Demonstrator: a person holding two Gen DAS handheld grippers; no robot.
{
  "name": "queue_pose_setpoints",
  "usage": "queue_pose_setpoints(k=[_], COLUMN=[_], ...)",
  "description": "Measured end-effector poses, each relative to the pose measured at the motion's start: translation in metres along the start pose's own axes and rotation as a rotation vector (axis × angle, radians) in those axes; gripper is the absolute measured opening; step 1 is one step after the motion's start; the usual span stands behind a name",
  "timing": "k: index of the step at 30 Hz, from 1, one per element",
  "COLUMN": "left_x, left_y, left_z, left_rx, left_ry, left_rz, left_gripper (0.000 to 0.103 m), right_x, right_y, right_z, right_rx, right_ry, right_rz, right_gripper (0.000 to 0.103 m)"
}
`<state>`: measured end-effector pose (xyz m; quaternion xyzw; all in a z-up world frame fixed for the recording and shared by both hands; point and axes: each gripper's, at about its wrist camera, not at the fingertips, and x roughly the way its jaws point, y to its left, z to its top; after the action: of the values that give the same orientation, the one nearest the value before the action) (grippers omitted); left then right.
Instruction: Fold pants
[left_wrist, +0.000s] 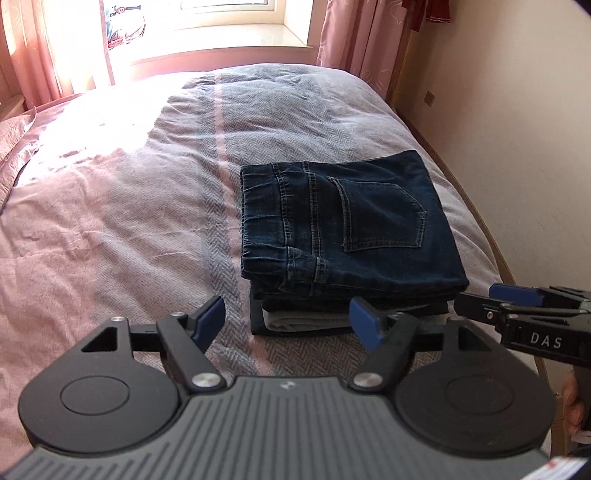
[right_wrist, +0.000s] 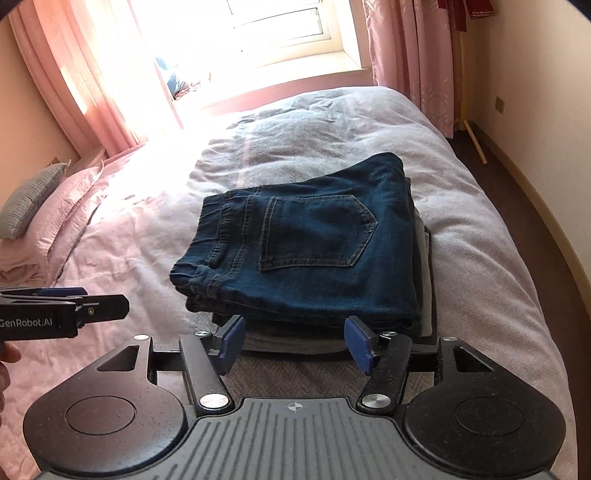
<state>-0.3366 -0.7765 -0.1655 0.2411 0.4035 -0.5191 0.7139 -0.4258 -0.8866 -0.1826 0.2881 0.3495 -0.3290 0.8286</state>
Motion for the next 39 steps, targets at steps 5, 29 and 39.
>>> queue_pose_setpoints(k=[5,29,39], left_x=[-0.038,-0.188,-0.193], left_y=[-0.006,0.01,0.005], left_z=[-0.014,-0.108,-0.126], left_rx=[0.002,0.065,0.076], left_ry=[-0.024,-0.16,-0.131], left_rz=[0.004,-0.062,-0.071], left_gripper=[0.084,0.102,0.102], right_x=[-0.041,-0.176,-0.197], right_y=[0.014,0.096,0.1], right_z=[-0.014,-0.105,-0.123], right_rx=[0.019,0.042,0.058], right_ry=[-0.01,-0.067,-0.083], right_rz=[-0.013,-0.05,-0.064], right_gripper=[0.059,0.059,0.059])
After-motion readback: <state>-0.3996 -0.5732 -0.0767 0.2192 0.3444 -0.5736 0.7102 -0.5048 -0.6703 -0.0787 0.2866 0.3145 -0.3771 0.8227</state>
